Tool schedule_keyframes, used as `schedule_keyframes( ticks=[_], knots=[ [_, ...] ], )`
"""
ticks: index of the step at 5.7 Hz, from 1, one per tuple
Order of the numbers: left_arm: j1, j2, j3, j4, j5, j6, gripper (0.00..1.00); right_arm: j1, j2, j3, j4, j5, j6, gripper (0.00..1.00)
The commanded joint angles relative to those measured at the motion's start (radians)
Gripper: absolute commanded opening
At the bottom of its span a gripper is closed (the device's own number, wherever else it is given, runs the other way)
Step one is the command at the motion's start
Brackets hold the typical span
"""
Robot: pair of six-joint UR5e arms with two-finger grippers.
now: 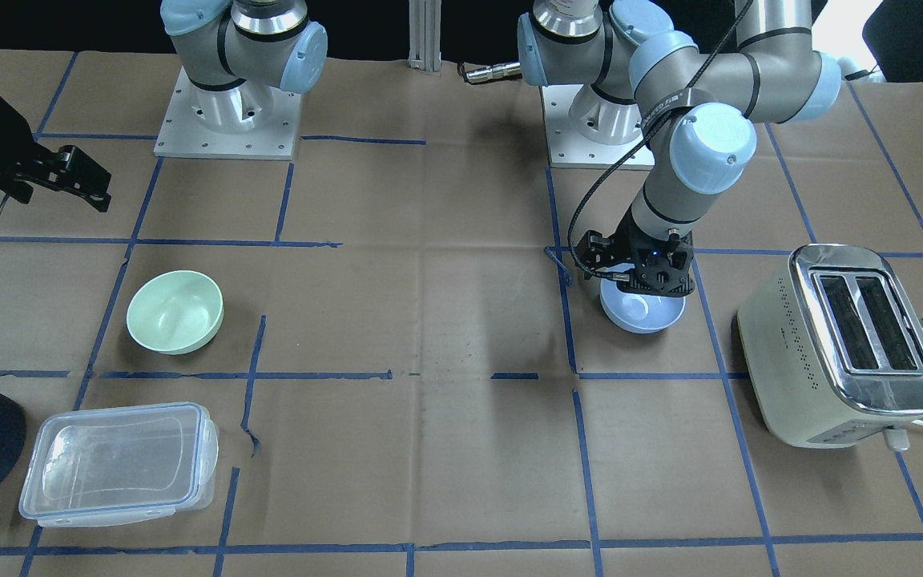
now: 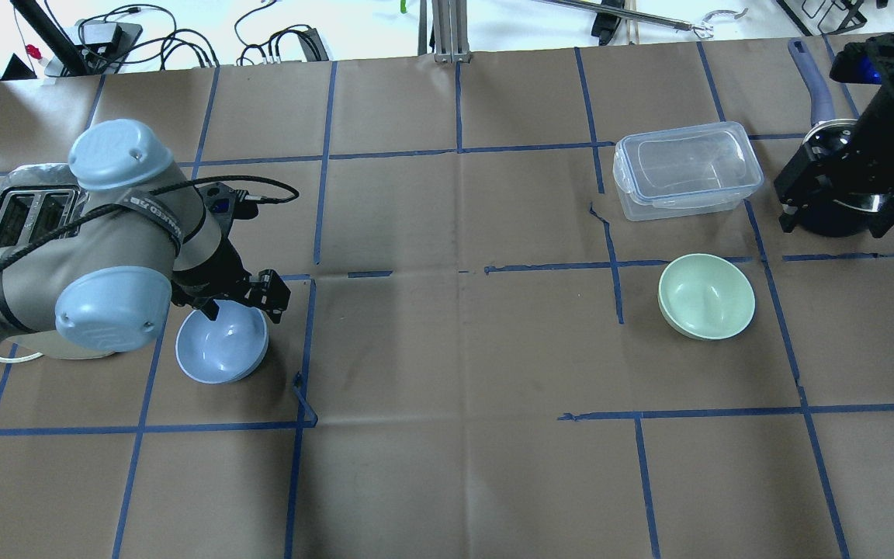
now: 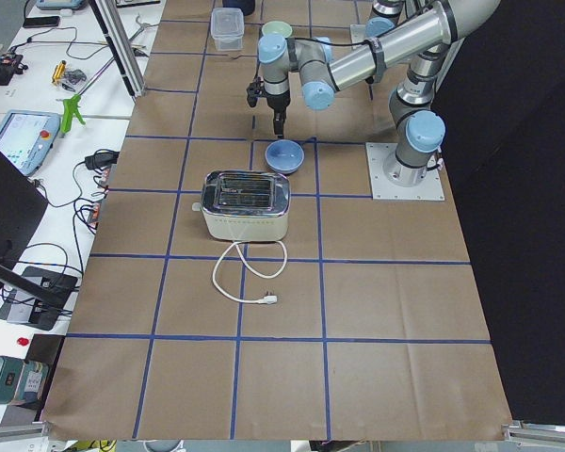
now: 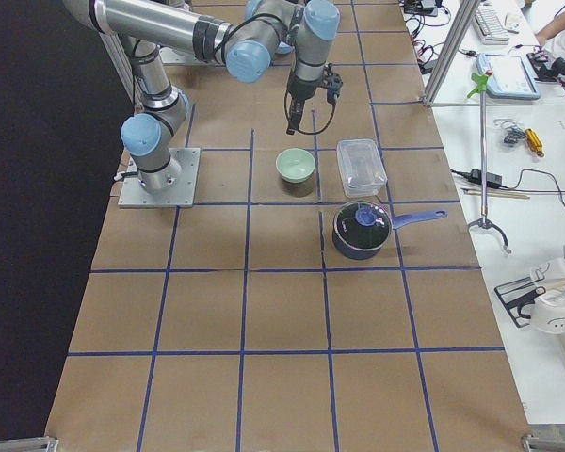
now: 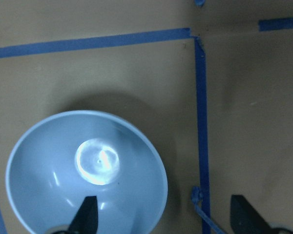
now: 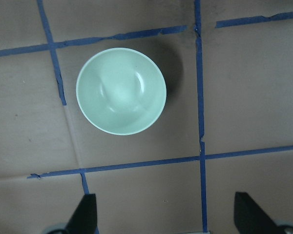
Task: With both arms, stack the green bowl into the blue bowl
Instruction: 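Grasp the blue bowl rim with the left gripper while the right grasps the green bowl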
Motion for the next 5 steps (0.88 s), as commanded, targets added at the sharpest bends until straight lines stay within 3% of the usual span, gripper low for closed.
schedule_keyframes(
  ticks=[1,2,3,4,5],
  knots=[
    [0.001,-0.079,-0.033,0.068,0.001,-0.001,0.84,-0.027,0.014,0.165,-0.207,-0.017,-0.013,1.00],
    [0.001,-0.087,-0.024,0.068,0.009,0.019,0.36,-0.025,0.043,0.234,-0.352,-0.016,-0.015,1.00],
    [0.001,-0.091,-0.024,0.068,0.010,0.024,0.07,-0.025,0.119,0.256,-0.485,-0.016,-0.071,1.00],
    [-0.001,-0.097,-0.021,0.073,0.012,0.019,0.00,-0.025,0.172,0.265,-0.528,-0.005,-0.073,1.00],
    [-0.002,-0.097,0.002,0.085,0.011,0.013,0.00,-0.018,0.193,0.285,-0.581,-0.001,-0.075,1.00]
  ],
)
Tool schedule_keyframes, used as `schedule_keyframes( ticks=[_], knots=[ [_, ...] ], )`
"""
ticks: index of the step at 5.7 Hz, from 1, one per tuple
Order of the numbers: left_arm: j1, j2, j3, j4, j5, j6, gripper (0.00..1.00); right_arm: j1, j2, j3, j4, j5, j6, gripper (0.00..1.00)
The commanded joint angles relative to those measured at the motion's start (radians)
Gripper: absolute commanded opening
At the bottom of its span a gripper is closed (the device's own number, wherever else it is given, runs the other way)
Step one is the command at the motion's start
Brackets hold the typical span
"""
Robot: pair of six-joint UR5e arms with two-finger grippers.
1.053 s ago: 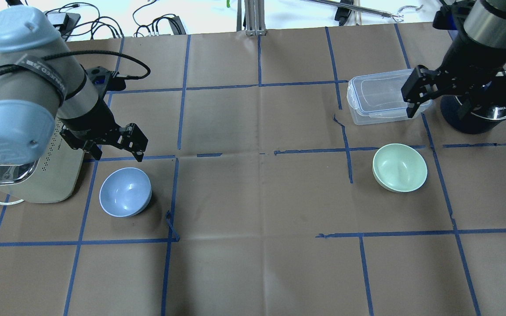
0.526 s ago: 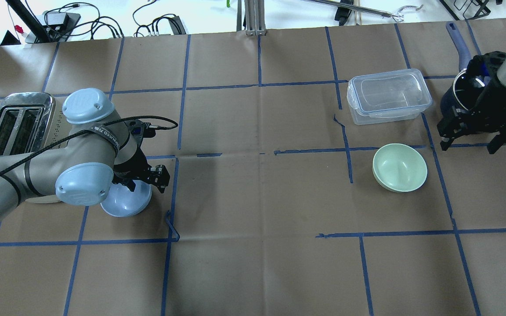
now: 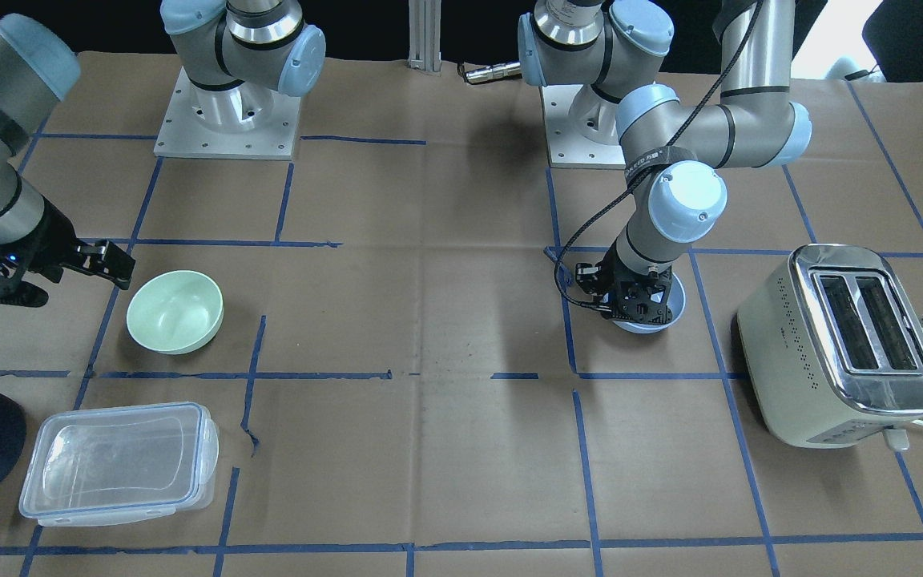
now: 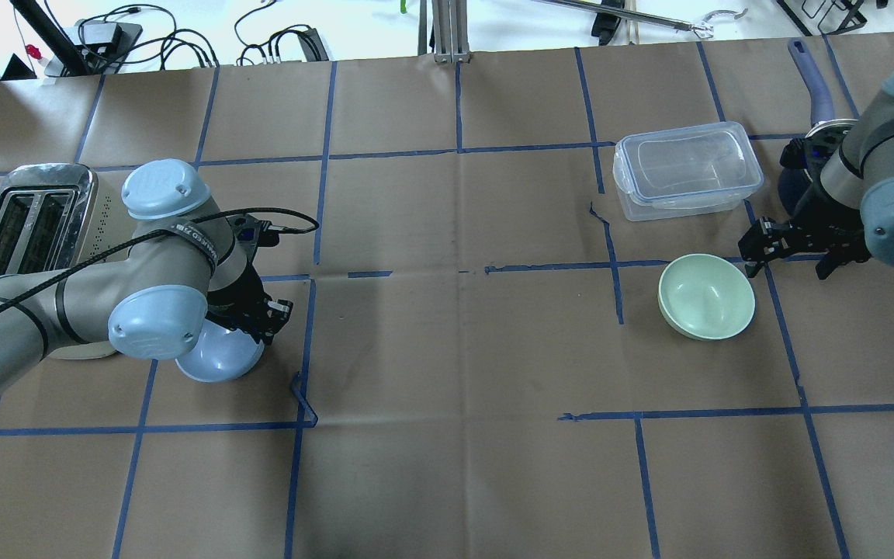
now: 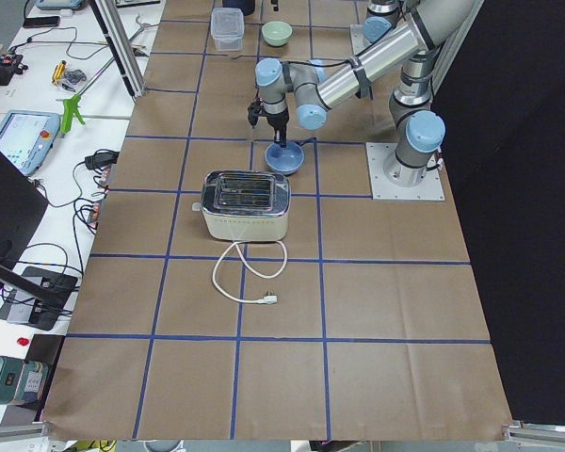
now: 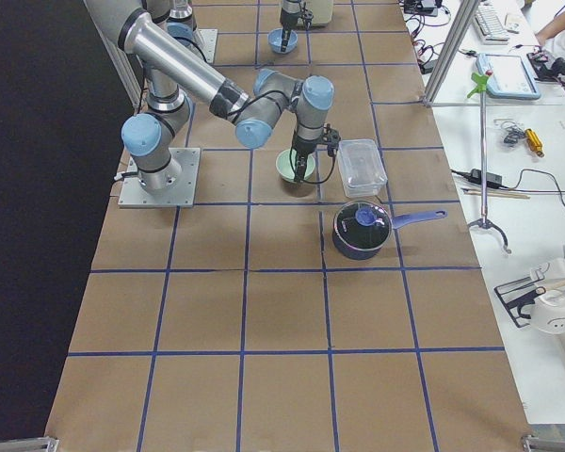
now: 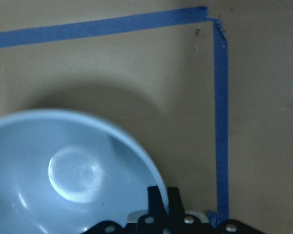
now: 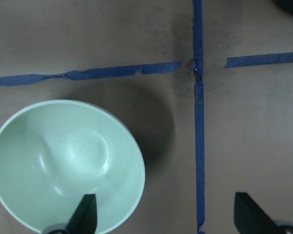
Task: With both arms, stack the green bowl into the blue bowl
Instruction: 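Grasp the blue bowl rim with the left gripper while the right grasps the green bowl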
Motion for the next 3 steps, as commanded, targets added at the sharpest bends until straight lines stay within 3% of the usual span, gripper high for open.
schedule_keyframes(
  ticks=[1,3],
  knots=[
    [-0.013,-0.004,0.090,-0.013,0.001,-0.012,0.00,0.005,0.055,0.070,-0.100,0.005,-0.017,1.00],
    [-0.210,-0.030,0.213,-0.038,-0.013,-0.160,0.00,0.005,0.058,0.110,-0.141,0.005,-0.011,1.00]
  ],
)
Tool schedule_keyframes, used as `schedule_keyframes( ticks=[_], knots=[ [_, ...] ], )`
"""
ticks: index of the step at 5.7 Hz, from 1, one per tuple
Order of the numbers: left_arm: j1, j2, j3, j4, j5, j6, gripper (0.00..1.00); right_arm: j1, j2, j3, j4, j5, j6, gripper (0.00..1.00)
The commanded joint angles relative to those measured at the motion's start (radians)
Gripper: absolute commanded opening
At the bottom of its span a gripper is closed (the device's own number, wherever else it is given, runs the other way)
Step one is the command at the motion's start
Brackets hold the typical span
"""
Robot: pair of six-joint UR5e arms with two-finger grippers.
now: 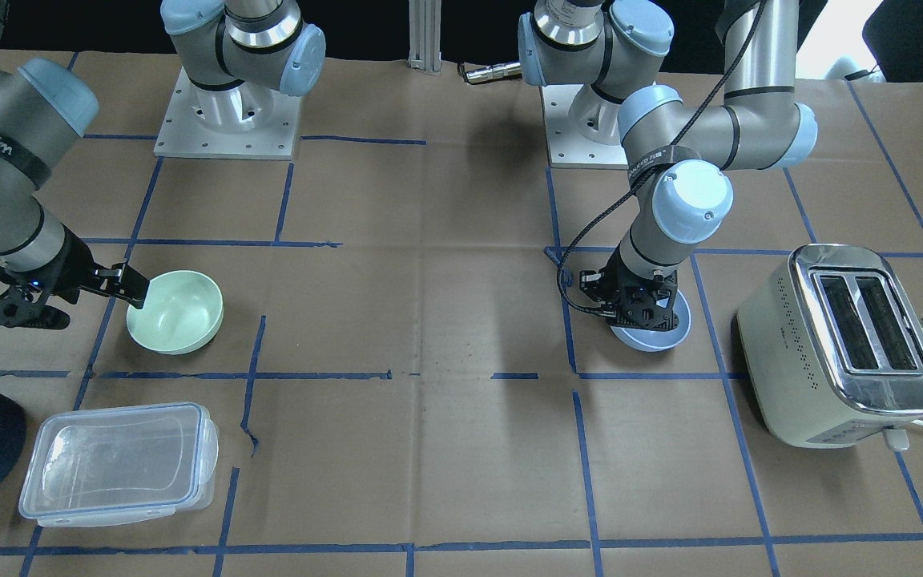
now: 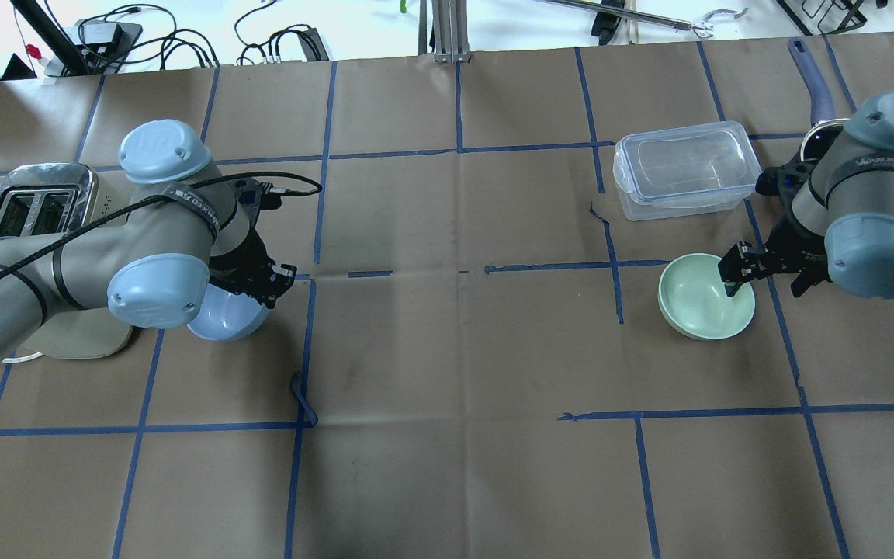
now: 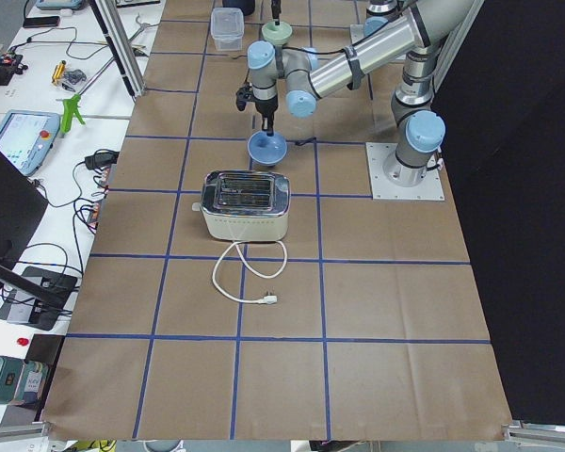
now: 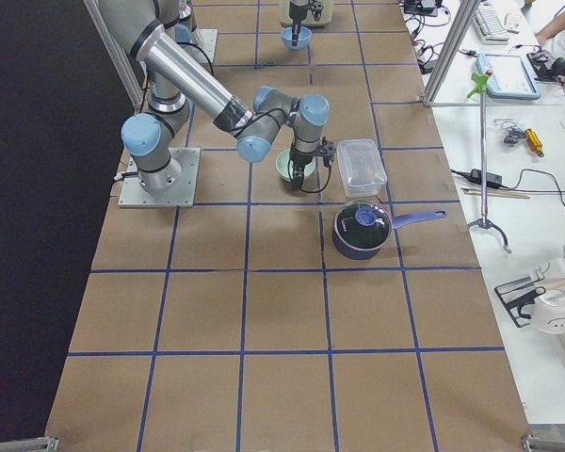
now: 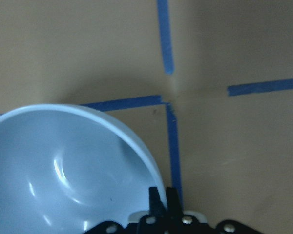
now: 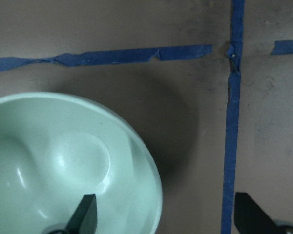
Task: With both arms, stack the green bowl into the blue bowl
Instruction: 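Carry the blue bowl to the table center while the right lifts the green bowl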
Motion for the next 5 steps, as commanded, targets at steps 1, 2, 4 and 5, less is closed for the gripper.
schedule_keyframes(
  ticks=[1,2,4,5],
  knots=[
    [-0.202,-0.080,0.136,0.012,-0.040,-0.184,0.00,0.000,0.003,0.013,-0.005,0.000,0.008,0.61],
    [-0.295,-0.150,0.266,-0.008,-0.086,-0.297,0.00,0.000,0.003,0.013,0.008,0.000,0.010,0.23],
    [-0.422,-0.281,0.336,0.041,-0.073,-0.308,0.01,0.000,-0.002,0.004,0.009,0.003,0.011,0.06],
    [-0.424,-0.278,0.318,0.047,-0.067,-0.297,0.01,0.003,-0.022,-0.029,0.017,0.000,0.019,0.07]
  ],
)
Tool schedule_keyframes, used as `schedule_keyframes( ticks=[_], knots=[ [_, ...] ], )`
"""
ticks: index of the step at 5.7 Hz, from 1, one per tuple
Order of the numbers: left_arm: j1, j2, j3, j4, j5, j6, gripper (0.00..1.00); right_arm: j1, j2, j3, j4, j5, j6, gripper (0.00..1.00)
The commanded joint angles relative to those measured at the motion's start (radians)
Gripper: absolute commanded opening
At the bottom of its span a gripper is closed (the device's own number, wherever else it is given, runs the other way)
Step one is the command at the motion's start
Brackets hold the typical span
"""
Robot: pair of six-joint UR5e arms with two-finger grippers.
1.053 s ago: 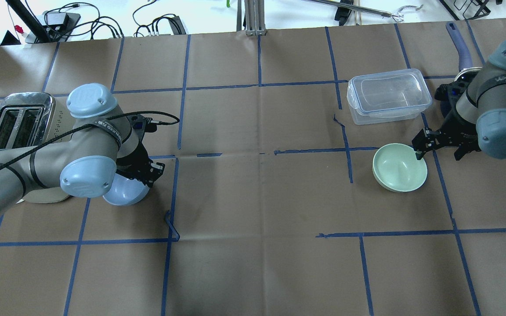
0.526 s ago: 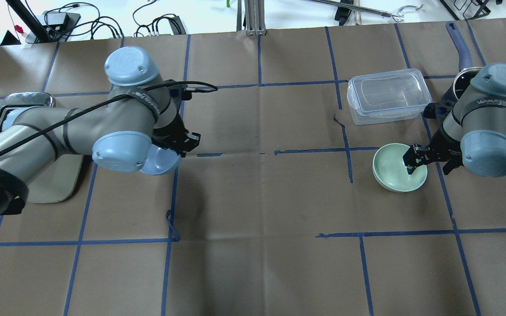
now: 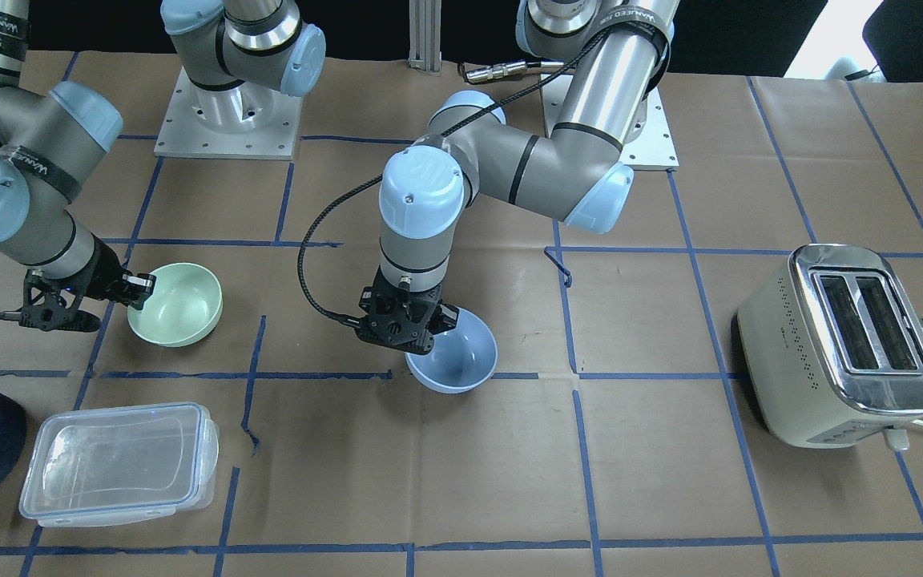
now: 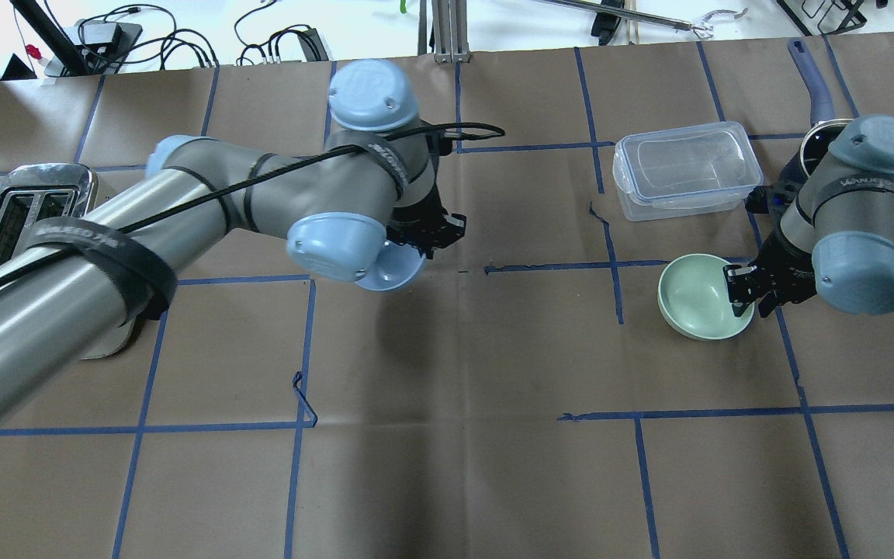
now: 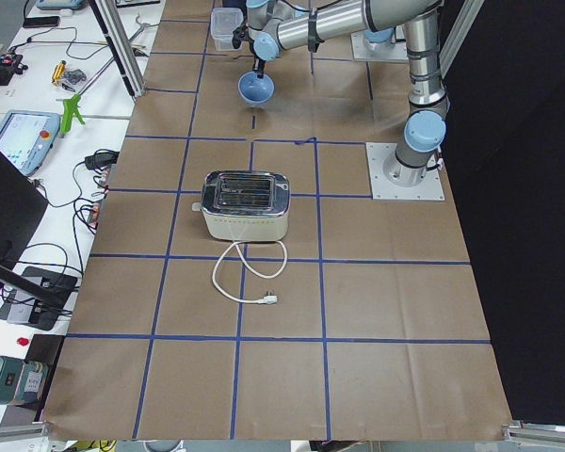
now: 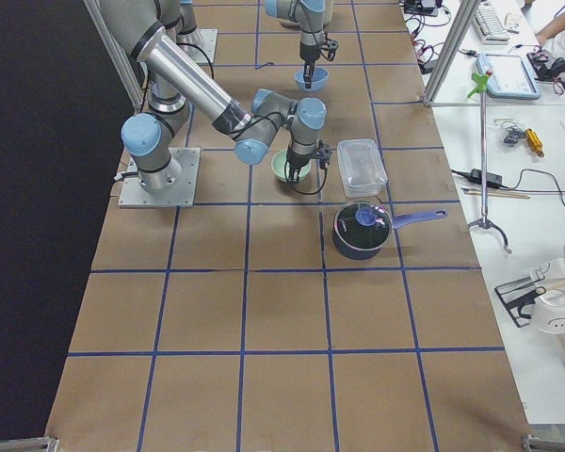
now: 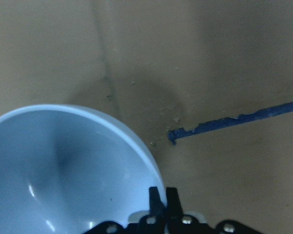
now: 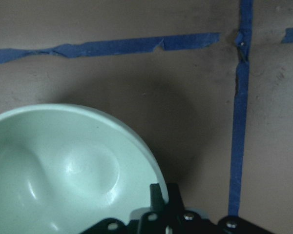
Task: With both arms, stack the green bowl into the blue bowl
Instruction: 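Carry the blue bowl to the table center while the right lifts the green bowl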
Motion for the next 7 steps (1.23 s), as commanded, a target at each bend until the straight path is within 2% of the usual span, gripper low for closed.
schedule_keyframes(
  ticks=[1,2,3,4,5,6,7],
  knots=[
    [-0.020,-0.013,-0.003,0.016,0.011,0.005,0.09,0.006,-0.038,-0.117,0.101,-0.002,0.013,0.07],
    [-0.023,-0.020,-0.002,0.019,0.009,-0.005,0.87,0.023,-0.080,-0.262,0.332,-0.002,0.030,0.07],
    [-0.023,-0.013,0.004,0.018,0.008,-0.016,0.94,0.045,-0.109,-0.368,0.486,-0.002,0.045,0.07],
    [-0.014,0.054,-0.005,-0.013,0.016,-0.019,0.98,0.083,-0.117,-0.473,0.610,0.024,0.051,0.07],
    [0.041,0.134,0.000,-0.107,0.014,-0.006,0.98,0.086,-0.115,-0.499,0.633,0.067,0.054,0.07],
    [0.092,0.217,0.026,-0.274,0.002,0.017,0.98,0.089,-0.115,-0.498,0.630,0.072,0.067,0.07],
    [0.118,0.309,0.021,-0.392,0.006,0.042,0.98,0.118,-0.105,-0.497,0.619,0.105,0.159,0.07]
  ],
)
